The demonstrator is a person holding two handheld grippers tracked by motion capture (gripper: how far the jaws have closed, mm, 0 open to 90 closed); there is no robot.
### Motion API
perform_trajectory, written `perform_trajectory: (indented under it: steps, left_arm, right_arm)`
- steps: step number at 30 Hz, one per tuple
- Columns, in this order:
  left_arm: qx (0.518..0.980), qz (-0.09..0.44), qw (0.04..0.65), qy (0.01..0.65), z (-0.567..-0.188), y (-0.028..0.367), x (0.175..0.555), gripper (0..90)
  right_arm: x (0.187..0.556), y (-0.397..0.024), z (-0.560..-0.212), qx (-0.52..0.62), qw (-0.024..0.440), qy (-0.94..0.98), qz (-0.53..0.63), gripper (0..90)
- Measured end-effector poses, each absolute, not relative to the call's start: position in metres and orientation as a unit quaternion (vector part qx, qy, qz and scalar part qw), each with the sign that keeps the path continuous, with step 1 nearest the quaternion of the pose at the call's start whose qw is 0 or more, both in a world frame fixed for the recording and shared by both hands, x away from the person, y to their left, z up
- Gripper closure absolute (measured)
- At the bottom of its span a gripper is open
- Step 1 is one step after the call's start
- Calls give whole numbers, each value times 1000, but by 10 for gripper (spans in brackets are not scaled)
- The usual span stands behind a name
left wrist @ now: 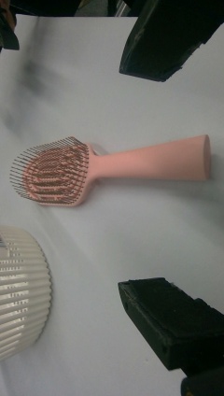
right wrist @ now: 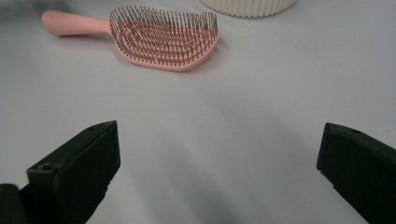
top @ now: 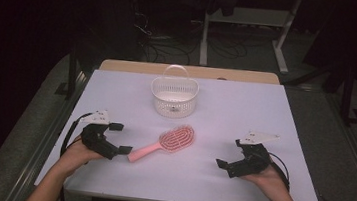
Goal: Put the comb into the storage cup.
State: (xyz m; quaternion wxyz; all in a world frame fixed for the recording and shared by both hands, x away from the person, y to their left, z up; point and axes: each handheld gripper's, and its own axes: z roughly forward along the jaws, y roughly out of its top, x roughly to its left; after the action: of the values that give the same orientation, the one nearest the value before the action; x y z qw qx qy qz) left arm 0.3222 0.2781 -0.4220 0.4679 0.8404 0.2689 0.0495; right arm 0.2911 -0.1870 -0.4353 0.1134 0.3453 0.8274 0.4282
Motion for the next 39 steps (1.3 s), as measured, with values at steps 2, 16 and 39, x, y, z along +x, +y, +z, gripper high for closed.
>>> perform_trajectory:
  steps: [2, 16, 39]
  left_arm:
    - [841, 48, 468, 267, -421, 278, 323, 0]
    - [833, 41, 481, 272, -416, 275, 328, 0]
    - [837, 38, 479, 262, -404, 264, 334, 0]
  right_arm:
    - [292, -187, -435, 346, 114, 827, 430, 0]
    - [292, -185, -436, 343, 109, 828, 429, 0]
    - [291, -184, -437, 344, 108, 828, 429, 0]
